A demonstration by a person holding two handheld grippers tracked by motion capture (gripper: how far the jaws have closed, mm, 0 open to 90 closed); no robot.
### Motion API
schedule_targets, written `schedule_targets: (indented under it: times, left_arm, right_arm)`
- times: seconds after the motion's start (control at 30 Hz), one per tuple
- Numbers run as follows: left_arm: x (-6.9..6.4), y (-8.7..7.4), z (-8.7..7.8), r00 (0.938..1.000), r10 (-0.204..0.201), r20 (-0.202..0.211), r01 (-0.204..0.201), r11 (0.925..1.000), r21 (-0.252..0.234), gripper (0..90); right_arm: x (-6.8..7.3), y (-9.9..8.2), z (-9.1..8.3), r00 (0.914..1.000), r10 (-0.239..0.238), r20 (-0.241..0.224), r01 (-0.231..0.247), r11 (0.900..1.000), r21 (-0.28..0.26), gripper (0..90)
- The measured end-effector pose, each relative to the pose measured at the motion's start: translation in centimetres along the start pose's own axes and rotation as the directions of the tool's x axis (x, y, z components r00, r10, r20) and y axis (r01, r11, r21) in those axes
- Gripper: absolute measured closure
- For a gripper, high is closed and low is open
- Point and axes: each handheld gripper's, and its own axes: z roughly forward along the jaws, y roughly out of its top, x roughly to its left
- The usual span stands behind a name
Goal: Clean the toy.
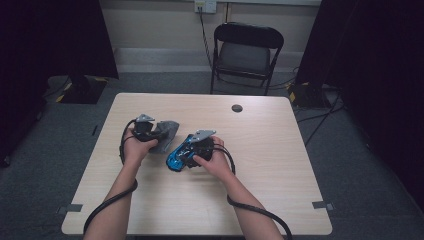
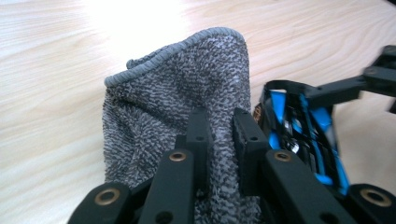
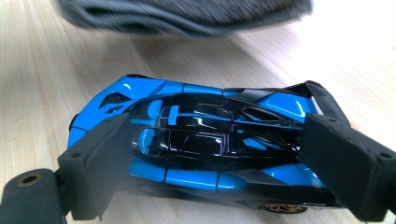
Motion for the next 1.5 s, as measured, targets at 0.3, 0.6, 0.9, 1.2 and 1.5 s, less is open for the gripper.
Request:
schedule_targets:
  times: [0.3, 0.6, 0.9, 1.2, 1.5]
  left_arm:
    - [-1.1, -0.3, 4.6, 0.9999, 0.012, 0.009, -0.013, 0.9994, 0.031, 77.8]
    - [-1.4, -0.4, 5.0, 0.9991, 0.005, 0.042, -0.007, 0.9989, 0.047, 77.3]
    - [-1.4, -0.6, 4.6, 0.9982, 0.039, 0.046, -0.042, 0.9970, 0.065, 78.2]
    - [-1.4, -1.6, 2.9, 0.9970, 0.054, 0.056, -0.058, 0.9950, 0.081, 78.3]
    - [-1.3, -2.8, 1.2, 0.9978, 0.046, 0.048, -0.049, 0.9968, 0.063, 78.2]
  right_arm:
    - [0.0, 0.1, 0.0, 1.0000, 0.001, 0.000, -0.001, 1.0000, 0.006, 9.2]
    - [0.0, 0.1, 0.0, 1.0000, 0.001, 0.000, -0.001, 1.0000, 0.008, 9.1]
    - [-0.1, 0.1, 0.0, 1.0000, 0.000, -0.001, 0.000, 1.0000, 0.008, 9.1]
    - [-0.1, 0.1, 0.0, 1.0000, -0.002, -0.002, 0.002, 0.9999, 0.011, 9.2]
    - [0.2, 0.1, 0.0, 0.9999, -0.008, -0.011, 0.008, 0.9999, 0.010, 9.2]
